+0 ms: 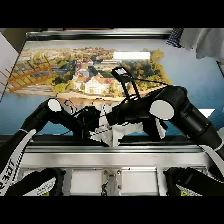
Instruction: Fold the clothes and pants, and hang the long-sleeved shirts on hangers.
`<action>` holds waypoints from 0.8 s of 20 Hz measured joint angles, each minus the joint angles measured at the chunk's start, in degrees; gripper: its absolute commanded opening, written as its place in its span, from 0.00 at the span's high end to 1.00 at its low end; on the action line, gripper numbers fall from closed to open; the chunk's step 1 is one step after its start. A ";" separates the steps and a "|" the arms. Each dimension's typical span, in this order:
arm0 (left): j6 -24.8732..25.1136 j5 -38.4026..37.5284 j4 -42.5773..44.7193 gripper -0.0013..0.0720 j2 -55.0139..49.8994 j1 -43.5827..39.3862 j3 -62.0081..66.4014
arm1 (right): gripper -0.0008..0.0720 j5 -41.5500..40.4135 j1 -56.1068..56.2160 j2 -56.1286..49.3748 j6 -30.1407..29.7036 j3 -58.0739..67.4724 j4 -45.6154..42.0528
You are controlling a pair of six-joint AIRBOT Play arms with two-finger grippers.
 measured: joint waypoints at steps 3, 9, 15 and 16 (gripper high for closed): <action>0.02 0.00 0.00 0.97 0.00 0.00 0.00 | 0.97 -1.62 0.37 -1.05 -0.04 0.00 1.14; 0.09 0.00 0.02 0.97 0.00 0.00 0.00 | 0.96 -4.02 1.88 -3.08 -1.90 -0.02 3.74; 0.13 0.00 0.04 0.96 0.00 0.00 0.00 | 0.25 -5.31 2.75 -3.67 -3.30 0.00 4.68; 0.13 -0.02 0.04 0.96 0.00 0.00 0.00 | 0.21 -5.33 2.78 -3.67 -3.30 0.00 4.68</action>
